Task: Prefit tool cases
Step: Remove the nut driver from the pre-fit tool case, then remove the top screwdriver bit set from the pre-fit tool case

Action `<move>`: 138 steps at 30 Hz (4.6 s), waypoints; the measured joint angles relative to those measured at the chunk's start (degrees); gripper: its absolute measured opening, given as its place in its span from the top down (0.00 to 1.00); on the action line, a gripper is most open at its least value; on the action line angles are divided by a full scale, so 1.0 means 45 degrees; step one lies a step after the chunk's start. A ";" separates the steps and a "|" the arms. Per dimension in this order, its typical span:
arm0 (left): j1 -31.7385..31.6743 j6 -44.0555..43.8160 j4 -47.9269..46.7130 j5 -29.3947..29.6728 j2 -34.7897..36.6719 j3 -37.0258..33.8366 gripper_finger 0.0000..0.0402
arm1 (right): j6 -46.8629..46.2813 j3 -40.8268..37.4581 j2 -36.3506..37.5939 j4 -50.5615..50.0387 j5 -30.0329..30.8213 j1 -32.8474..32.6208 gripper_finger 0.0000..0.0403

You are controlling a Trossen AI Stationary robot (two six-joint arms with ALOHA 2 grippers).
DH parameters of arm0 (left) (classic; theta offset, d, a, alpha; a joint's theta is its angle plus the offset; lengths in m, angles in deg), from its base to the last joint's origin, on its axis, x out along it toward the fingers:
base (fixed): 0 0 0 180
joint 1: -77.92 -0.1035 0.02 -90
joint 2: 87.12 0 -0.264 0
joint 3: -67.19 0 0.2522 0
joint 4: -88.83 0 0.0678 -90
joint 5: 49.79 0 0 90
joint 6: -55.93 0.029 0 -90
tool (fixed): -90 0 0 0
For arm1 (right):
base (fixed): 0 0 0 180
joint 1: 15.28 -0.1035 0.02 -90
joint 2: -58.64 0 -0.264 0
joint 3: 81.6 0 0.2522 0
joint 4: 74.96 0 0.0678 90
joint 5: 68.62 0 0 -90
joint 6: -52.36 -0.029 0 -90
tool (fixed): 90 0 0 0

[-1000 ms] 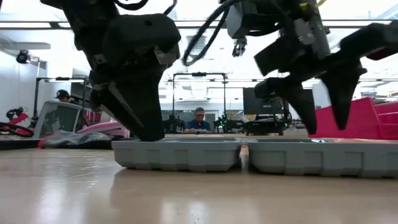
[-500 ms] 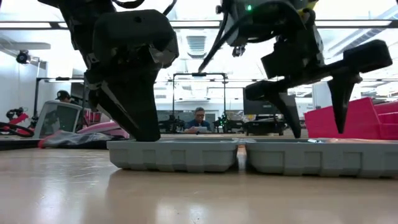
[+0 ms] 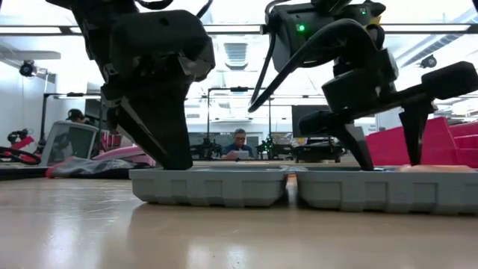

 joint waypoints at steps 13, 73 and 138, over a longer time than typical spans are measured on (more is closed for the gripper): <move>0.0010 0.0326 -0.0038 -0.0033 0.0005 0.0011 0.59 | 0.0500 -0.0016 -0.0001 -0.0798 -0.0099 -0.0014 0.77; 0.0121 0.0244 -0.0065 0.0025 0.0306 0.0006 0.59 | -0.1044 0.1593 0.2628 -0.4402 0.5050 0.2479 0.98; 0.0107 -0.0807 0.0564 0.0127 0.0364 0.0006 0.59 | 1.1472 0.0486 0.0027 0.4067 0.5184 0.8150 0.63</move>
